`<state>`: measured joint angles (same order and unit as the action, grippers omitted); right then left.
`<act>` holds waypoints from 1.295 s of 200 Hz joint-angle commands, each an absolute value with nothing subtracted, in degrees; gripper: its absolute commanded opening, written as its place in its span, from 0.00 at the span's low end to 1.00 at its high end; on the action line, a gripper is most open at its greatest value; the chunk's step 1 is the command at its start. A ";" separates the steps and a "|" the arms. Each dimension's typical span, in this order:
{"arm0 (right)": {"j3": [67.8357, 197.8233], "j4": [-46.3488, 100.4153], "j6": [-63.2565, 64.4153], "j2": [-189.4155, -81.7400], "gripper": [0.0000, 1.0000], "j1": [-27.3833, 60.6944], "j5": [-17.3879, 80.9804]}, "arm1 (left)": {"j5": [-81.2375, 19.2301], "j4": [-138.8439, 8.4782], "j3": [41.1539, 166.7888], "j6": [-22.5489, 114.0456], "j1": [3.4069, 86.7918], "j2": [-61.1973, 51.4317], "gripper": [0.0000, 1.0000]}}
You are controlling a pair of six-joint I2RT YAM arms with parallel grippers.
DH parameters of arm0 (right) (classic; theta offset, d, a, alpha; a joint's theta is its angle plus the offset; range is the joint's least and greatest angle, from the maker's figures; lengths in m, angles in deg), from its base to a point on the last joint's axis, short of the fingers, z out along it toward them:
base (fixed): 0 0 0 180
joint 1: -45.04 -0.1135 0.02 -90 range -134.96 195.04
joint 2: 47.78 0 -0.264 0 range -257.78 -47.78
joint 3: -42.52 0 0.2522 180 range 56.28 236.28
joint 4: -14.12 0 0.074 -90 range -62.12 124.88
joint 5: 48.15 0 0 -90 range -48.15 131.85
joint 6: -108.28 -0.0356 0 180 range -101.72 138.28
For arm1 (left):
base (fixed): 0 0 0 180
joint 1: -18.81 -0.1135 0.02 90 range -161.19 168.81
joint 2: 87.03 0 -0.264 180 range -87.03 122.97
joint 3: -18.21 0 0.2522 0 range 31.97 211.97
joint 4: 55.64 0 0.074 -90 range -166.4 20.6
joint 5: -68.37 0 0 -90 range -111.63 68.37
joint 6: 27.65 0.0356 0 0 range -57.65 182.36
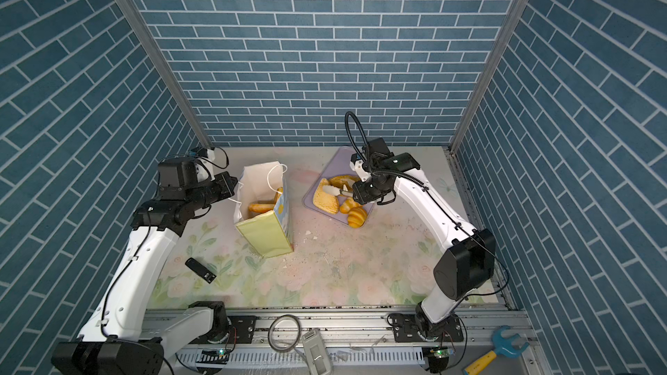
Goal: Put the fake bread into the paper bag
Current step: 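Lower the tongs and pinch the flat pale bun on the tray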
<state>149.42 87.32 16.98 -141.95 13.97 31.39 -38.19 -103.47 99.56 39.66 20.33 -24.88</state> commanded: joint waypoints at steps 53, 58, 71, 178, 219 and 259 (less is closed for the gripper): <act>151.60 89.37 19.25 -146.14 0.47 9.69 35.17 | -37.74 -104.20 99.83 39.07 20.57 -26.20 0.03; 151.71 89.17 19.25 -146.48 0.47 9.50 35.25 | -37.76 -104.08 99.80 39.05 20.56 -26.29 0.03; 152.14 88.65 19.33 -147.66 0.47 9.19 35.64 | -37.72 -104.08 99.65 39.04 20.57 -26.47 0.03; 158.14 86.87 19.60 -156.52 0.49 7.64 35.78 | -36.84 -105.03 100.26 39.65 20.57 -26.21 0.03; 157.98 86.38 19.09 -158.39 0.49 7.35 36.49 | -36.84 -104.61 100.18 39.47 20.57 -26.13 0.03; 156.30 85.89 18.64 -158.31 0.43 7.33 37.90 | -36.84 -104.60 100.04 39.41 20.57 -26.28 0.03</act>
<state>156.28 86.91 18.31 -157.90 7.67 36.50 -37.27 -104.25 99.56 39.00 20.33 -25.95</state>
